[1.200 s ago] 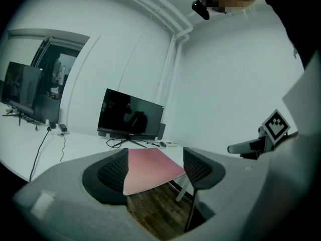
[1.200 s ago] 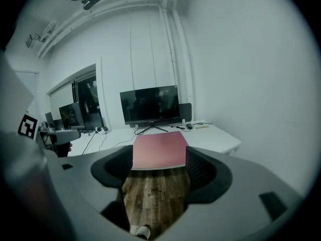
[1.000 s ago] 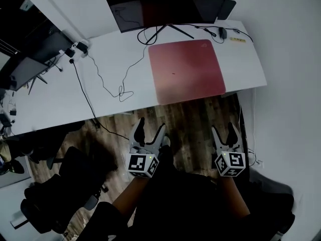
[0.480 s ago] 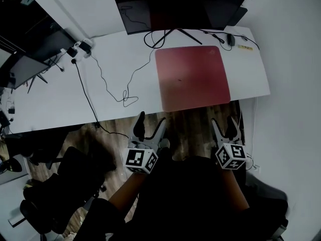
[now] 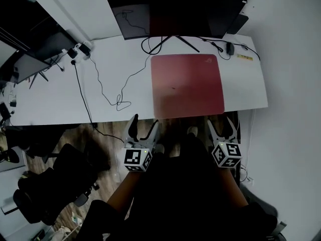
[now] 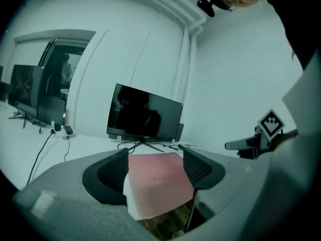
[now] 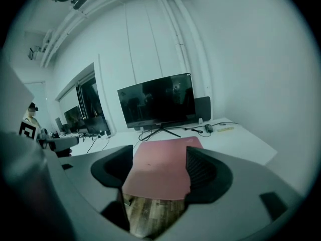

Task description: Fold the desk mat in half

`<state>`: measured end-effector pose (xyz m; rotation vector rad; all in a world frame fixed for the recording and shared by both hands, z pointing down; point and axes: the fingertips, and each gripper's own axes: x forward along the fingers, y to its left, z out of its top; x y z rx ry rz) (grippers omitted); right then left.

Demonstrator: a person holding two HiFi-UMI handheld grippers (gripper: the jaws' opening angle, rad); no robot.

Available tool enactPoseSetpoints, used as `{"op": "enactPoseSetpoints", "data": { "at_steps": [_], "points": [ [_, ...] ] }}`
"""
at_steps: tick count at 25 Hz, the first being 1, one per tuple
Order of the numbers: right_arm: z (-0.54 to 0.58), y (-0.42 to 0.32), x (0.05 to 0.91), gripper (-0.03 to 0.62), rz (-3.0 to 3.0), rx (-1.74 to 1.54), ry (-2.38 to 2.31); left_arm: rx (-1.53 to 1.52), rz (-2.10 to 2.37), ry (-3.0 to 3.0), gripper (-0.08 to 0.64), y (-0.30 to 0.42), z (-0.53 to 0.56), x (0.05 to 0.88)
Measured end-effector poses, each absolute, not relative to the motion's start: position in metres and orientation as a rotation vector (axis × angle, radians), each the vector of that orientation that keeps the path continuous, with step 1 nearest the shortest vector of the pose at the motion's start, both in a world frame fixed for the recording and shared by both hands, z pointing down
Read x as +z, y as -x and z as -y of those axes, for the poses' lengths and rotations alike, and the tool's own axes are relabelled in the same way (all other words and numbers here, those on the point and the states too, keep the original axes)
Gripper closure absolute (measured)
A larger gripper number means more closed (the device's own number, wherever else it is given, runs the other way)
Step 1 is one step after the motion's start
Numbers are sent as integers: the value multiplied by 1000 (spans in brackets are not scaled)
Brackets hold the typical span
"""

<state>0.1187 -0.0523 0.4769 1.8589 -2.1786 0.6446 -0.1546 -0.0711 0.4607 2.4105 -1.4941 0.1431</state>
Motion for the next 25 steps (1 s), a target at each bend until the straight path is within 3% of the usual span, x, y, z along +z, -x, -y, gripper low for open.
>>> {"op": "enactPoseSetpoints", "data": {
  "at_steps": [10,25],
  "points": [
    [120,-173,477,272,2288,611,-1680,193,1619,-2317,233,107,115,467],
    [130,-203,526,272,2336,734,-1463,278,1713,-2144,233,85,106,502]
  ]
}}
